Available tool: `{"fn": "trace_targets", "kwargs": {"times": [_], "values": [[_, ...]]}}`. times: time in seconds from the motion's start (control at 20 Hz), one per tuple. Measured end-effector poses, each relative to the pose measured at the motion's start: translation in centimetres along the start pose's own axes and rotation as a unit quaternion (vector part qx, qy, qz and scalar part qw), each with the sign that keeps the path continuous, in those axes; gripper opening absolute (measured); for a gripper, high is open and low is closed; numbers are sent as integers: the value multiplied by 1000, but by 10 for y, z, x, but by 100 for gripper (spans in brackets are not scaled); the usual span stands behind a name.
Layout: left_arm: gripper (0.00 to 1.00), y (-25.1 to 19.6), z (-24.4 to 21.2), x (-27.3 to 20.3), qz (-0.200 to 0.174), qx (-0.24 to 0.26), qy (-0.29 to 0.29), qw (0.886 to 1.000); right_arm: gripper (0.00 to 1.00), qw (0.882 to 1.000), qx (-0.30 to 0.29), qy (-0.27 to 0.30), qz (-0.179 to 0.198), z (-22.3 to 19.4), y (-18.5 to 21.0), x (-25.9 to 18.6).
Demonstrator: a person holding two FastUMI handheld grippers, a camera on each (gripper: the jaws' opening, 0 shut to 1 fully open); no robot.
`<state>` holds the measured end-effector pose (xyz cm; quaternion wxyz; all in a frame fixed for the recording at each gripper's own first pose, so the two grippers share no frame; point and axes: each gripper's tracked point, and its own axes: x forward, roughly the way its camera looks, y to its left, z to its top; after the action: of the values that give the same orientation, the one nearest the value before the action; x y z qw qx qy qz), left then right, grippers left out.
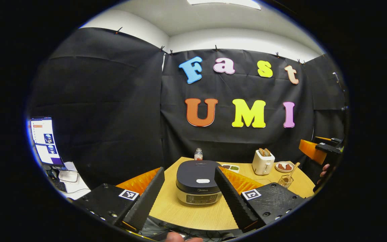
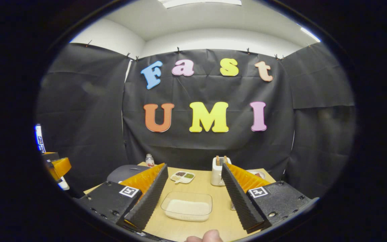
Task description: Close the left gripper, press the button to open the rice cooker; take a wooden spoon from the chopstick holder with the right hand, scoop a spoonful of rice and pour it into the rice cooker, then put the wooden spoon back into the chopstick holder.
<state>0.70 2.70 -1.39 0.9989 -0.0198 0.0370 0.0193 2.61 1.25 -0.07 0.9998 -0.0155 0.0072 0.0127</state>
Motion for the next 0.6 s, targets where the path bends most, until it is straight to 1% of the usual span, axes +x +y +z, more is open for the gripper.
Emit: {"fn": "trace_targets", "kwargs": {"times": [0.15, 0.3, 0.4, 0.45, 0.5, 0.55, 0.6], "values": [[94, -15, -11, 17, -17, -4, 29, 999, 100, 1000, -2, 11, -7, -7, -17, 14], [94, -36, -19, 38, -44, -14, 69, 997, 100, 1000, 1, 19, -22, -11, -45, 28], [94, -45, -25, 56, -54, -13, 98, 994, 100, 999, 1, 21, -34, -13, -67, 38], [84, -50, -32, 67, -58, -11, 111, 992, 100, 999, 4, 23, -39, -14, -77, 43], [90, -54, -37, 79, -60, -5, 122, 991, 100, 999, 7, 25, -43, -16, -87, 49], [87, -55, -39, 86, -59, 0, 135, 989, 100, 998, 11, 27, -49, -17, -97, 55], [58, -59, -45, 97, -65, 3, 153, 986, 100, 998, 14, 29, -55, -19, -107, 60]]}}
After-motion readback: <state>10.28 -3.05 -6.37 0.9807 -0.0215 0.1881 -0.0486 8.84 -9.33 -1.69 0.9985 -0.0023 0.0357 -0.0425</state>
